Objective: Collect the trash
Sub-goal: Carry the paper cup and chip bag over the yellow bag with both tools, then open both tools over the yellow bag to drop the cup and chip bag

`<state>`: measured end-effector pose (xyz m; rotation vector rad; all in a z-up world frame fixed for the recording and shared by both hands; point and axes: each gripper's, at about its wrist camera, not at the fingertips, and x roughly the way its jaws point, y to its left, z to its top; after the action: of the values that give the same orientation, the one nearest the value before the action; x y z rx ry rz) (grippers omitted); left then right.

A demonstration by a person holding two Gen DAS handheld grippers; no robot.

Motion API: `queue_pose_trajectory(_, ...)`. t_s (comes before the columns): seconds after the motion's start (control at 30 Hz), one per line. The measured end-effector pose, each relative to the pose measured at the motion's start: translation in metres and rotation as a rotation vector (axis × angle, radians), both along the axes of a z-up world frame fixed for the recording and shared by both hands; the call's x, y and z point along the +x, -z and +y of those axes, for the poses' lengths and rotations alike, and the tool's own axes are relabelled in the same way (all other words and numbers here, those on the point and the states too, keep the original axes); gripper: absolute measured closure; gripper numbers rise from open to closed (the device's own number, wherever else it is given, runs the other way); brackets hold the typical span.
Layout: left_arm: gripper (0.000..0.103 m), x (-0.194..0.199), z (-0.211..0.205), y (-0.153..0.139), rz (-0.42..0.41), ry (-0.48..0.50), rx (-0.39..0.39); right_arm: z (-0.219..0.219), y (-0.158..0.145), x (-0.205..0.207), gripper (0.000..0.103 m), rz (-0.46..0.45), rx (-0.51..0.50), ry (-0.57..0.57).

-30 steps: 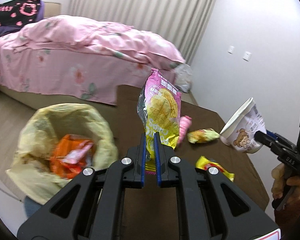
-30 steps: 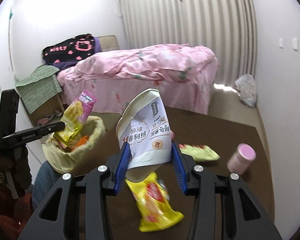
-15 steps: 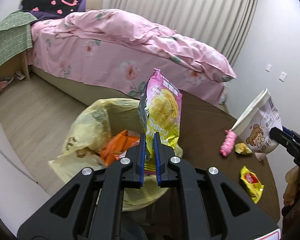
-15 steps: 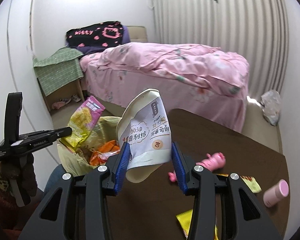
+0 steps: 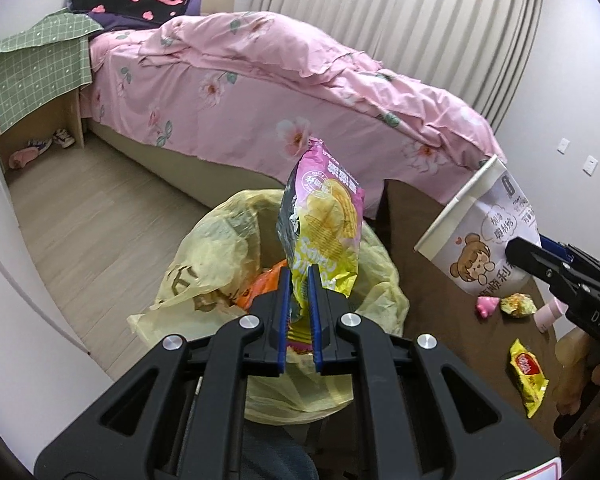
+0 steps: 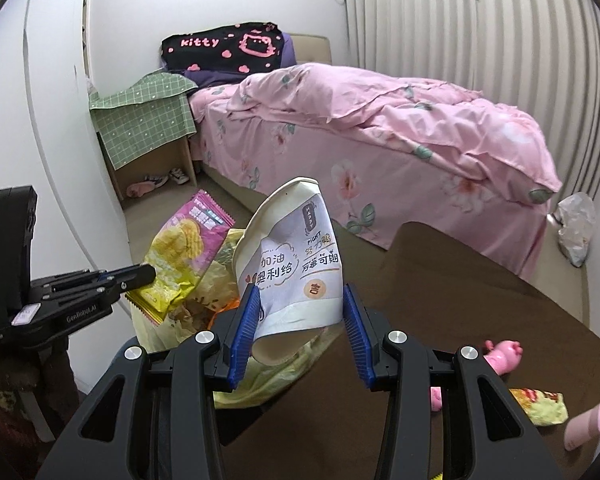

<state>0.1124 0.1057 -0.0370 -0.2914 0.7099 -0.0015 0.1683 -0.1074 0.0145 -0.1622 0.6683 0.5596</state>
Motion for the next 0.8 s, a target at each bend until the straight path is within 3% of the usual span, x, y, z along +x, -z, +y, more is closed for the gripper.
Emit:
queue_pose_trajectory(0.37,0.096,0.032,0.007,0.025,0.07,-0.063,-0.024,0.035,0.051,0.058,0.063,0.132,0.002,-0.026)
queue_pose_trajectory(0.7,0.095,0.045,0.012,0.038,0.105,-0.079,-0.03,0.036,0.073,0.074,0.063,0.192,0.073,-0.028)
queue_pose_trajectory(0.73,0.094,0.045,0.013,0.039,0.107,-0.083,-0.035,0.036,0.074,0.075,0.062,0.199,0.084,-0.026)
queue_pose_trajectory(0.8,0.08,0.044,0.016,0.041,0.102,-0.083,-0.06,0.034,0.077,0.079,0.062,0.217,0.116,-0.019)
